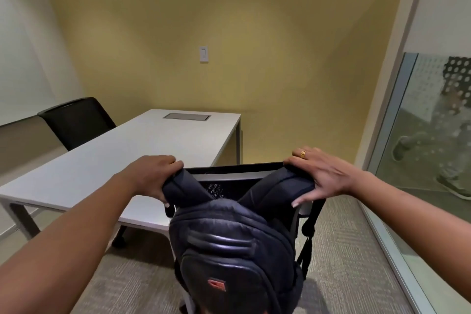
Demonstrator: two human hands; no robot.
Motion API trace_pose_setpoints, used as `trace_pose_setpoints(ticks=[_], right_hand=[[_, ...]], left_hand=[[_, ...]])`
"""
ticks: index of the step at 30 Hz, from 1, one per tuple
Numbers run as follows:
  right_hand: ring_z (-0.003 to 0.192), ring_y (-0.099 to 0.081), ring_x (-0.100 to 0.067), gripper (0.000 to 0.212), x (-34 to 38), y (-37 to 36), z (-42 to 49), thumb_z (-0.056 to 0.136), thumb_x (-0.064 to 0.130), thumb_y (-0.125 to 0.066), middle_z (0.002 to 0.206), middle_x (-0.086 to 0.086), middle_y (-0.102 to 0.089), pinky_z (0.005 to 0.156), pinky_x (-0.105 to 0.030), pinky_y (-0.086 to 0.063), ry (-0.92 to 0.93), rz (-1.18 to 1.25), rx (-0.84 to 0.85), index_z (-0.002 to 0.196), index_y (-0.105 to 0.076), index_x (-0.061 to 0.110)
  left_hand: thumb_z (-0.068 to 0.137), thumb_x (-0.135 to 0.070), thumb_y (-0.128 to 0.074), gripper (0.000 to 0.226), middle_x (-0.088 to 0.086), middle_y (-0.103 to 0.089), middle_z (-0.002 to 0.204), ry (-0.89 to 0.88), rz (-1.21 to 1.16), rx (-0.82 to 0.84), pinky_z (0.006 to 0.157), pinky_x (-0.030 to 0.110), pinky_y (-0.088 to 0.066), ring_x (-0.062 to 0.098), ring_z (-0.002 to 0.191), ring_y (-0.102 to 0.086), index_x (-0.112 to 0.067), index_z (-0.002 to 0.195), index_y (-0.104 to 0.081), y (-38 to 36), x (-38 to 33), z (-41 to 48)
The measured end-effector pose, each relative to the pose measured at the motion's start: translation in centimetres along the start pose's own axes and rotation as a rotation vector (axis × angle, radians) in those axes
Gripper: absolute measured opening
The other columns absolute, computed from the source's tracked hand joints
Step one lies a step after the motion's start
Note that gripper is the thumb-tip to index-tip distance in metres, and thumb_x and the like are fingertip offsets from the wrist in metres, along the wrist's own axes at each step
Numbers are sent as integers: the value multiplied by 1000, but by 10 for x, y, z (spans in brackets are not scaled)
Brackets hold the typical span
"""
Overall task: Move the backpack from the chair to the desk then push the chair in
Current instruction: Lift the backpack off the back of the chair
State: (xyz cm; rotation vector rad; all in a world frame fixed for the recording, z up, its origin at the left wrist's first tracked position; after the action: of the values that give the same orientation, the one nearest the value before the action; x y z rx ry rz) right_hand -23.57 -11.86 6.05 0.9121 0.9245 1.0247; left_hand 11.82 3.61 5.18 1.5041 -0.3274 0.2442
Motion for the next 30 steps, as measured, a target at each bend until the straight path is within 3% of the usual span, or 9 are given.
trace_pose_setpoints(ticks=[8,11,16,20,24,28,30], right_hand=[[72,-41,-16,77,19,20,18,63,81,-47,82,2,-43,66,-32,-35,12,46,-15,97,-49,12],[71,-40,-16,75,20,38,15,63,81,-48,82,1,-43,65,-29,-31,8,41,-19,93,-48,12],[70,-35,-11,77,27,83,10,63,83,-43,82,1,-43,61,-24,-24,2,15,-42,90,-46,11],[67,-33,-12,81,42,119,5,62,85,-40,79,-3,-45,57,-18,-26,29,-23,-39,87,-47,8],[67,-39,-18,84,56,152,-10,61,86,-38,79,-5,-47,59,-28,-32,20,-91,-11,87,-48,7],[68,-42,-24,82,65,182,-35,62,85,-41,78,-6,-46,61,-37,-40,-16,-154,1,86,-47,7],[68,-43,-26,84,68,197,-49,62,86,-40,77,-7,-46,62,-39,-42,-51,-185,-2,85,-47,6]], left_hand=[[43,-65,-75,78,0,-62,94,81,-164,189,72,29,-43,18,86,-54,-22,102,-49,4,9,-26],[41,-58,-83,85,-2,-64,103,95,-366,260,78,26,-47,15,90,-57,-22,112,-54,17,10,-32],[45,-44,-88,93,-5,-58,117,129,-584,288,85,23,-43,12,103,-55,-26,126,-46,35,3,-47],[53,-31,-87,92,-3,-50,128,82,-745,204,95,31,-43,17,114,-48,-26,131,-38,39,-16,-59],[54,-48,-77,105,-1,-34,143,28,-854,38,103,32,-34,19,128,-36,-24,140,-21,38,-56,-72],[59,-73,-61,103,-4,-17,154,-70,-523,-353,115,46,-7,14,142,-8,-29,143,-18,41,-115,-74],[64,-74,-56,93,-10,-17,153,-219,-477,-465,114,43,4,4,140,0,-32,141,-25,44,-153,-69]])
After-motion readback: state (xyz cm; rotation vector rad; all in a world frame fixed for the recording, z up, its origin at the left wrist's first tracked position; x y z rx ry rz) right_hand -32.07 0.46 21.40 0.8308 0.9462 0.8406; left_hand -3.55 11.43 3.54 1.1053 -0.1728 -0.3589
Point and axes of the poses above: each hand's wrist, its own z-axis towards the middle knuckle, its own y-axis out of the back of the hand, x = y × z, the point moved 1 cm from there along z, towards the middle knuckle
